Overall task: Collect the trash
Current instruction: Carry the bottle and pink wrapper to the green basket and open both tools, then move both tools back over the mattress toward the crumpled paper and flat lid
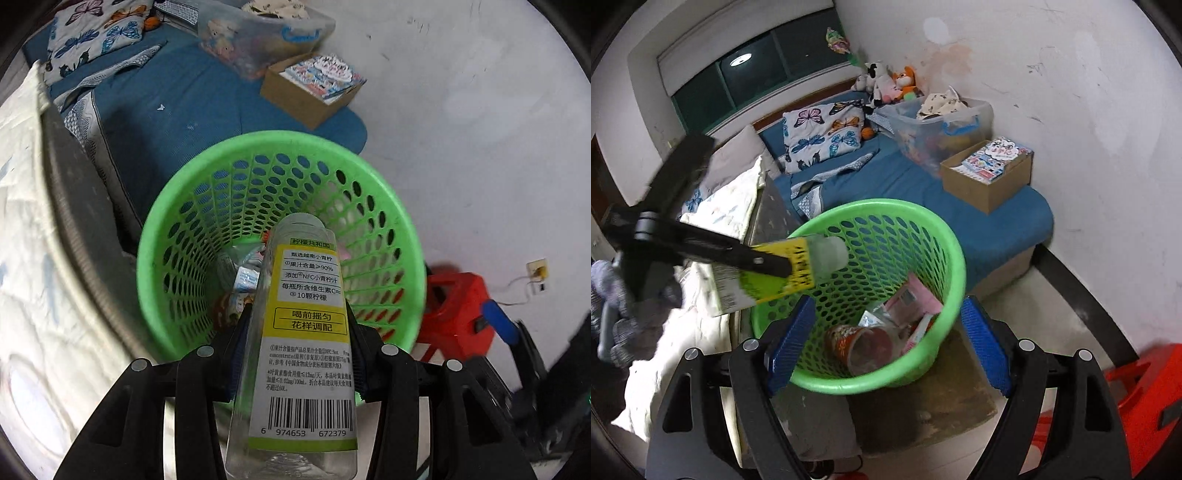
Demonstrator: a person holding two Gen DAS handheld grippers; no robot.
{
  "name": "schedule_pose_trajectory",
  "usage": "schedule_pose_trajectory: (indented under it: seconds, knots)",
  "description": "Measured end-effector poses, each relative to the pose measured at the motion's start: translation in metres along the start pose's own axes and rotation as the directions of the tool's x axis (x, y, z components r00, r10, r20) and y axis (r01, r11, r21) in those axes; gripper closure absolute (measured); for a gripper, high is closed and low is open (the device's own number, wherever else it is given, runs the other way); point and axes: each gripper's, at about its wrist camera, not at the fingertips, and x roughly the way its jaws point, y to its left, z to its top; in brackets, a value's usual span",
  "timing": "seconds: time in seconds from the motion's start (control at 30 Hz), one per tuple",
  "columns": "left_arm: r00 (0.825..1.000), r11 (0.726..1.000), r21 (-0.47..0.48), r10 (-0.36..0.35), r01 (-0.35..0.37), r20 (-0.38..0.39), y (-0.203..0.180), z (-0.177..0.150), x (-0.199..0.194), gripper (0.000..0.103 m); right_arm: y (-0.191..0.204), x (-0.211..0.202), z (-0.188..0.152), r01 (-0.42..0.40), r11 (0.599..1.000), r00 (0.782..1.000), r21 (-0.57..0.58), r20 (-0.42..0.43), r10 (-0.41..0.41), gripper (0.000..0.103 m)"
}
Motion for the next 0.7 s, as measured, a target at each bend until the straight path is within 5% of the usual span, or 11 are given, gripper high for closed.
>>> schedule_pose_trajectory:
  seconds: [0.13,0.33,0.4,0.7]
  knots:
    - [0.997,0.997,0.032,0.074,-0.074,-0.009,-0.004,0.009,0.023,0.059,-0.007,-0.001,-0.006,0.007,1.000,1.000,0.026,-0.003,-0.007,0.022]
    - [0.996,0.996,0.025,0.091,-0.091,-0.024,0.002,0.015,0.043,0.058,-0.009,-0.003,-0.014,0.007,1.000,1.000,0.030,-0.011,-0.007,0.022]
    - [0.995,0.995,0.033,0.097,-0.096,-0.020,0.003,0.012,0.043,0.049,-0.008,-0.003,-0.015,0.012,1.000,1.000,0.023,-0.012,-0.012,0.022]
    - [0.986,0.995,0.047,0.079,-0.087,0.147,0.009,-0.006,-0.020,0.045,0.009,-0.011,-0.016,-0.002,1.000,1.000,0.004,0.014,0.002,0.022]
